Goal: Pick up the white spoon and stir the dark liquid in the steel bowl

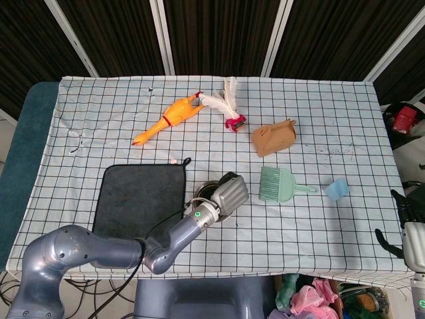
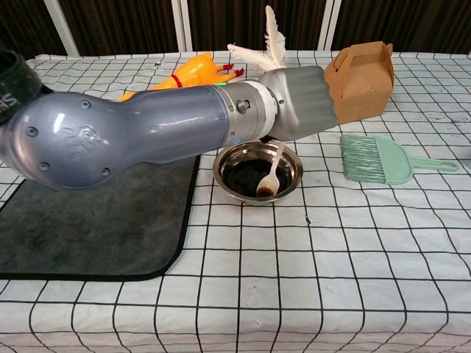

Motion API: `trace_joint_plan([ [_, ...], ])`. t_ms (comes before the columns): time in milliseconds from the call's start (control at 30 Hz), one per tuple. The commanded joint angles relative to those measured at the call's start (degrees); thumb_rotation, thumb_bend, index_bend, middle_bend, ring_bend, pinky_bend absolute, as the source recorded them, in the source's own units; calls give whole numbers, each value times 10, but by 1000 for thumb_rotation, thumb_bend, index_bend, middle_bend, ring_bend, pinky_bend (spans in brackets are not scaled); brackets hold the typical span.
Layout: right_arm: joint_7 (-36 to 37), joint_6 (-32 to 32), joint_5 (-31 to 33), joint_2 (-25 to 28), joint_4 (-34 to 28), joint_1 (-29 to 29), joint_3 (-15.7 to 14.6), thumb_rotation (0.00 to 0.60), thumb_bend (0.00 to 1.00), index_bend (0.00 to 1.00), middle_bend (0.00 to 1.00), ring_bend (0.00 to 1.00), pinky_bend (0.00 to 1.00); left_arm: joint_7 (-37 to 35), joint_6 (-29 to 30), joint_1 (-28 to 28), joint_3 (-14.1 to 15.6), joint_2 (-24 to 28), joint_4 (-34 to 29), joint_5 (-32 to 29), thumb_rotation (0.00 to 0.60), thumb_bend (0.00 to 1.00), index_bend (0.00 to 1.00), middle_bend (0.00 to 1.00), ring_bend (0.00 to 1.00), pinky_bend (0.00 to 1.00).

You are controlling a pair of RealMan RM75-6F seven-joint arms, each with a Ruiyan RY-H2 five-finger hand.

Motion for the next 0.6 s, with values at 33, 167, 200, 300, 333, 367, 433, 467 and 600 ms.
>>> trace_joint_plan([
  [33,-2,-2,0,-1,0,1,0,600,252,0,115,248,370,10,14,6,16,31,-40,-2,600,475,704,939,908,897],
  [167,-5,-3,0,-2,-1,1,-1,600,250,0,115,248,370,14,19,10,30,50,-62,-8,600,476,704,939,908,897],
  [200,-5,-3,0,-2,-1,1,-1,600,250,0,115,248,370,15,20,11,34,54,-64,-10,600,476,704,939,908,897],
  [300,-6,-3,1,-2,-1,1,-1,600,251,0,115,248,370,15,21,11,39,57,-63,-12,600,476,704,939,908,897],
  [333,-6,-3,1,-2,-1,1,-1,600,251,0,114,248,370,16,21,11,41,57,-61,-11,600,476,704,939,908,897],
  [367,-6,-3,1,-2,-1,1,-1,600,251,0,114,248,370,17,22,10,42,58,-60,-11,600,477,704,939,908,897],
  [433,-6,-3,1,-2,-1,1,-1,600,251,0,115,248,370,19,22,9,44,57,-54,-9,600,477,704,939,908,897],
  [467,-6,-3,2,-2,0,1,-1,600,251,0,115,248,370,20,23,9,45,56,-51,-7,600,477,704,939,908,897],
  [600,-5,-6,3,-3,1,2,-1,600,251,0,115,248,370,17,21,4,40,47,-29,-8,600,476,704,939,908,897],
])
